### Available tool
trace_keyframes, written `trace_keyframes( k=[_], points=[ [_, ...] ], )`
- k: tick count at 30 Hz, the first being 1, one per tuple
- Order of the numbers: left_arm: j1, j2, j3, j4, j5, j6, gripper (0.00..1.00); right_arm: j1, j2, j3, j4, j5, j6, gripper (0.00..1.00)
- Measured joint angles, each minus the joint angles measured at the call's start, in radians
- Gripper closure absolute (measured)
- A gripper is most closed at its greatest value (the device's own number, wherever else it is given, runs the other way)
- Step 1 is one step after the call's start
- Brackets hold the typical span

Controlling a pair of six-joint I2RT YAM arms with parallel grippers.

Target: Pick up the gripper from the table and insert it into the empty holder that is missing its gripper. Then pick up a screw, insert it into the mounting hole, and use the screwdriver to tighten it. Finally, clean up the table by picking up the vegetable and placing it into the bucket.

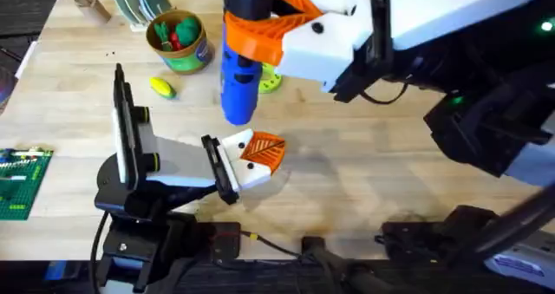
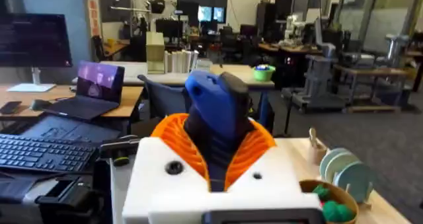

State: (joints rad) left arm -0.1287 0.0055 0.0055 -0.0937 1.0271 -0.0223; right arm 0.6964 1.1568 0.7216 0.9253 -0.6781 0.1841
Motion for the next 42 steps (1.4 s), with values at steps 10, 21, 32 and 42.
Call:
trace_keyframes(
  k=[10,21,32,42],
  points=[
    [0.000,0.000,0.000,0.000,0.000,0.000,0.997,0.007,0.002,0.000,-0.114,-0.001,0.022,0.918],
    [0.000,0.000,0.000,0.000,0.000,0.000,0.997,0.014,0.002,0.000,-0.115,-0.001,0.022,0.922],
    [0.000,0.000,0.000,-0.001,0.001,0.000,0.997,0.030,0.028,0.000,-0.128,0.004,0.026,0.926],
    [0.000,0.000,0.000,0.000,0.000,0.000,0.997,0.015,0.028,0.000,-0.078,0.000,0.026,0.929]
  ],
)
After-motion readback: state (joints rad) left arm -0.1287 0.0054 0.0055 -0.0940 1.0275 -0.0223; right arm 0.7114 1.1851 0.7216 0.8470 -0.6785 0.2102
